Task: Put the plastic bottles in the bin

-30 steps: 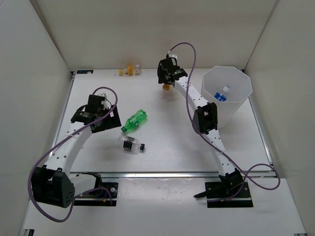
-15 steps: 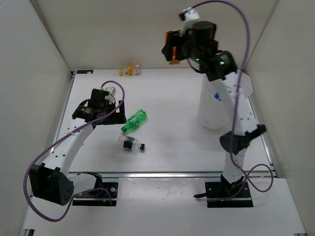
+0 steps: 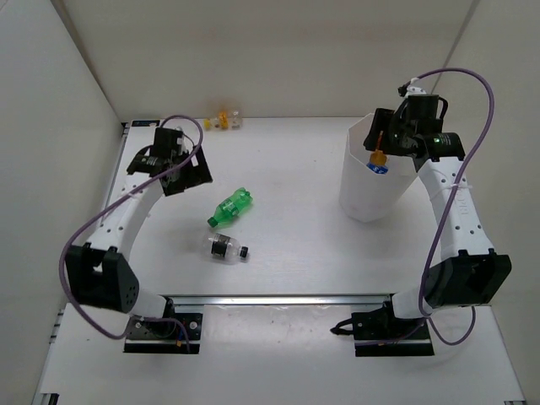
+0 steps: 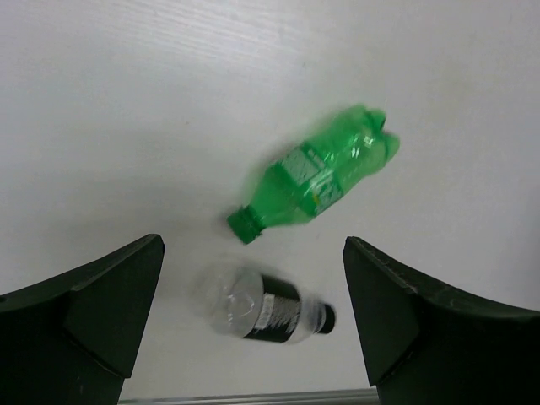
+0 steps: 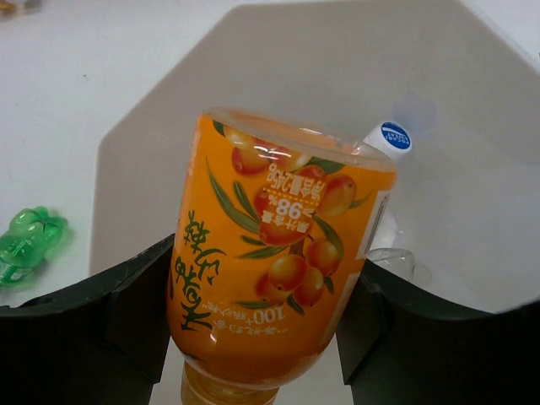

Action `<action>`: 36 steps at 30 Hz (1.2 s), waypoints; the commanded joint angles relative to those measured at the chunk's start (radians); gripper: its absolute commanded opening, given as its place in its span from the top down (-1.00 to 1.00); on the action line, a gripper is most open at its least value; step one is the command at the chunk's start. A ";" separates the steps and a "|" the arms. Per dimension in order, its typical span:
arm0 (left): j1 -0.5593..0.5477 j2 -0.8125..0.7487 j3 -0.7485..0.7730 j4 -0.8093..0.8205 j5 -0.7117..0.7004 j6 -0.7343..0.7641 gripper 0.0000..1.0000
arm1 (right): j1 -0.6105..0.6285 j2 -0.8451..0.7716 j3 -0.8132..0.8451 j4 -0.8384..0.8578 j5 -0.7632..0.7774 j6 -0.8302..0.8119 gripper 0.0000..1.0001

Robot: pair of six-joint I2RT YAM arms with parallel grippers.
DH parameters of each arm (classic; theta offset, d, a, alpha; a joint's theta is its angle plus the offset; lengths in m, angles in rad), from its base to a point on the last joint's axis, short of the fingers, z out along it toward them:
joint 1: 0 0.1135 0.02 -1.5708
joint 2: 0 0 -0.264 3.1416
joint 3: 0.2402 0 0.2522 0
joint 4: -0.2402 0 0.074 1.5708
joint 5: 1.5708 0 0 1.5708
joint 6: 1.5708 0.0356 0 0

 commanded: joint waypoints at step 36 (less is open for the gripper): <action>0.008 1.319 1.306 0.260 -0.287 -1.258 -0.98 | -0.069 -0.123 0.019 0.154 0.196 -0.122 -0.98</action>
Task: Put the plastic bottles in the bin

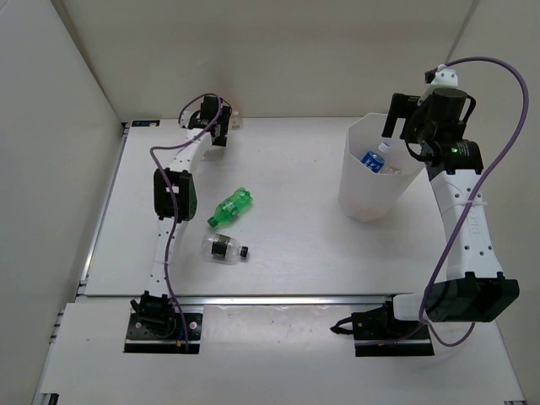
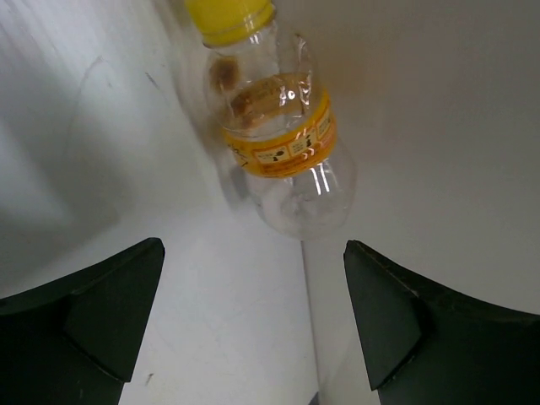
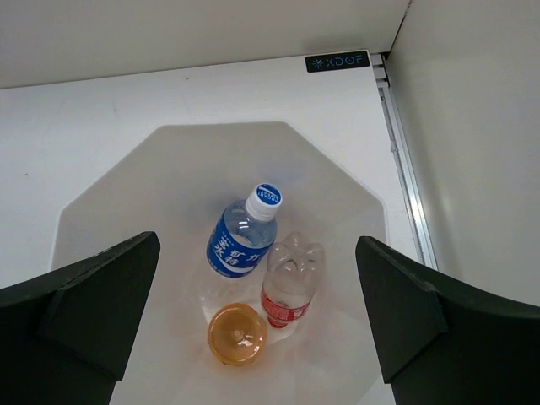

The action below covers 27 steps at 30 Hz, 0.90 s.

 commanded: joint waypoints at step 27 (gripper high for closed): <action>0.023 0.261 0.077 0.493 -0.148 -0.261 -0.36 | 0.003 -0.090 0.076 -0.211 0.225 0.095 -0.98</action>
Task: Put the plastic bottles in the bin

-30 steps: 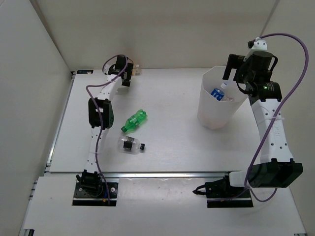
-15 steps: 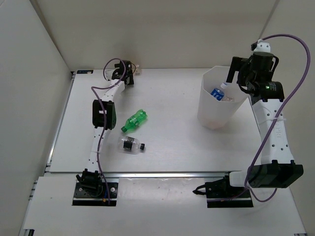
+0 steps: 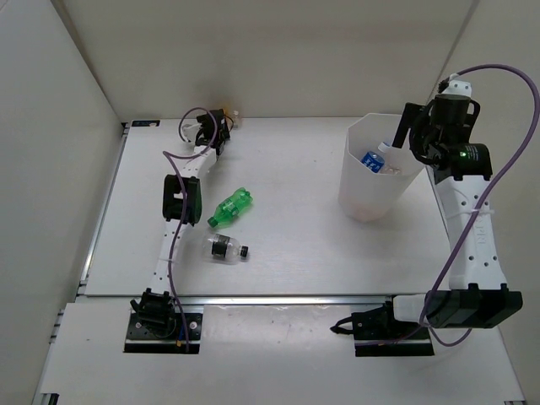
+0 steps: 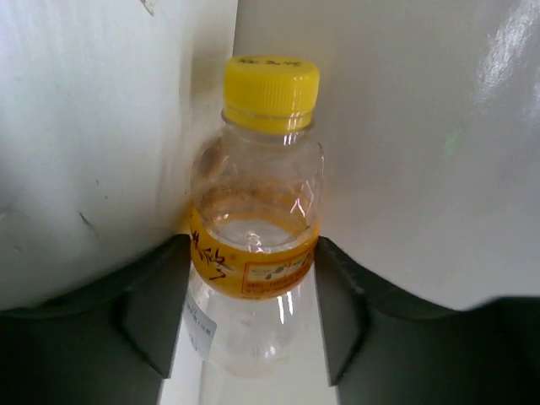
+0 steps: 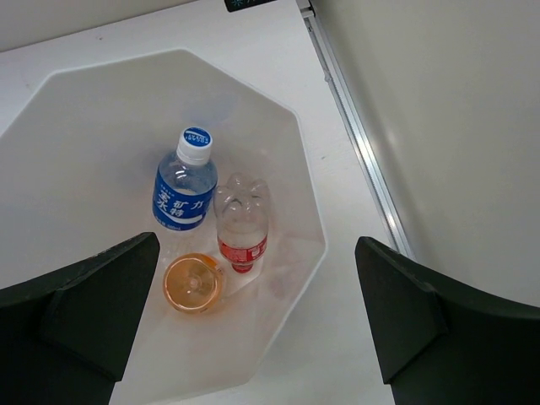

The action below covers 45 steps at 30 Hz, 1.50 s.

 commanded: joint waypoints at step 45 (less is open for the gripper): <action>-0.363 -0.780 -0.010 -1.017 0.825 1.183 0.81 | 0.382 -0.302 -0.563 0.677 -0.643 0.329 -0.99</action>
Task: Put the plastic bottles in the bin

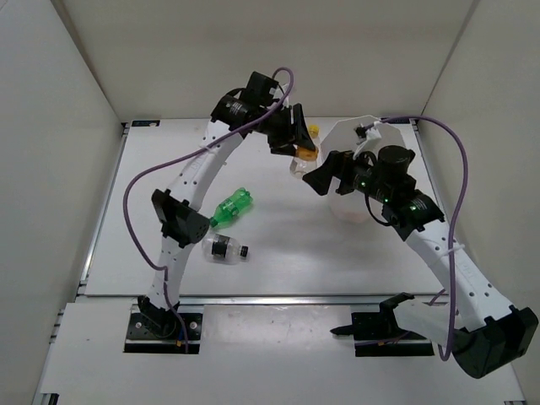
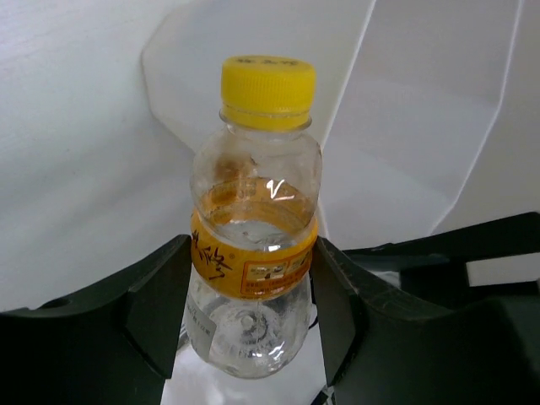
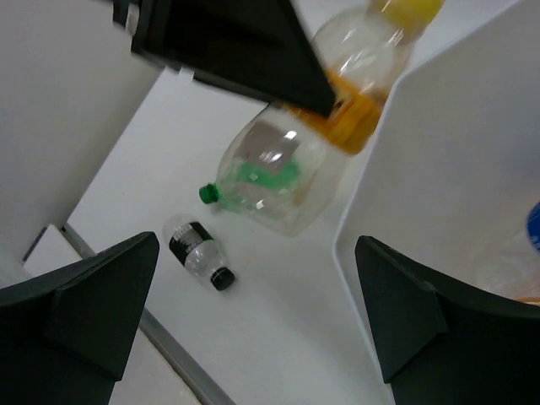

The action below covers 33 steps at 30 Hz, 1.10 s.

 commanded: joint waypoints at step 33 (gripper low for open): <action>0.195 -0.970 -1.426 1.087 0.098 -0.280 0.48 | 0.223 0.288 0.250 0.291 -0.026 0.097 -0.98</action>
